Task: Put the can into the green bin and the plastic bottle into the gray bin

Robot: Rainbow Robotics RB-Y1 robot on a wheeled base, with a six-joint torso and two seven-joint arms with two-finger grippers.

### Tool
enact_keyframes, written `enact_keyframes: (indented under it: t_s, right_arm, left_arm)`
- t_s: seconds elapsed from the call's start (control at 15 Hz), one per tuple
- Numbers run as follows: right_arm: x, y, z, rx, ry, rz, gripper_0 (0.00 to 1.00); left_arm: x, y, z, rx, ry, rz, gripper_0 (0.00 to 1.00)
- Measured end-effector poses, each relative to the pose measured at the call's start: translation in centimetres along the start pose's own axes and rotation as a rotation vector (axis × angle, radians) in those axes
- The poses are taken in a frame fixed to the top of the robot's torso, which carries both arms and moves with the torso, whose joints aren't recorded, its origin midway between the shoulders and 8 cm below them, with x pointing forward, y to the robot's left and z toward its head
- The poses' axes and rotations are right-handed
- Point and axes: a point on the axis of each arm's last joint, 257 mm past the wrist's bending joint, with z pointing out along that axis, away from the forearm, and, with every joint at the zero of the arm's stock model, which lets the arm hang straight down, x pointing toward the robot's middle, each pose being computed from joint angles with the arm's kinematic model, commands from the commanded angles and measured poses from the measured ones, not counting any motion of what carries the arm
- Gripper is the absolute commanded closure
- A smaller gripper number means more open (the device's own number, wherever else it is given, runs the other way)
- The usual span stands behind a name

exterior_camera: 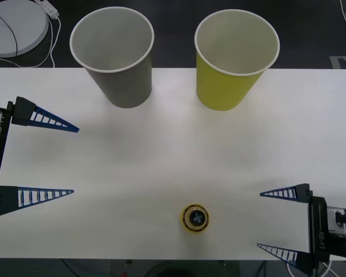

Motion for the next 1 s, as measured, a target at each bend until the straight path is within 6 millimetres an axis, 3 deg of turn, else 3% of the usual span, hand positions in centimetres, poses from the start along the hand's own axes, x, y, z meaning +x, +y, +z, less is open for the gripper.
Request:
enact_keyframes:
  t_s: [1.0]
  right_arm:
    - [-1.9,0.8,8.1,-0.085,-0.074,-0.040,0.00]
  left_arm:
    - [0.0,0.0,0.0,0.000,0.000,0.000,0.00]
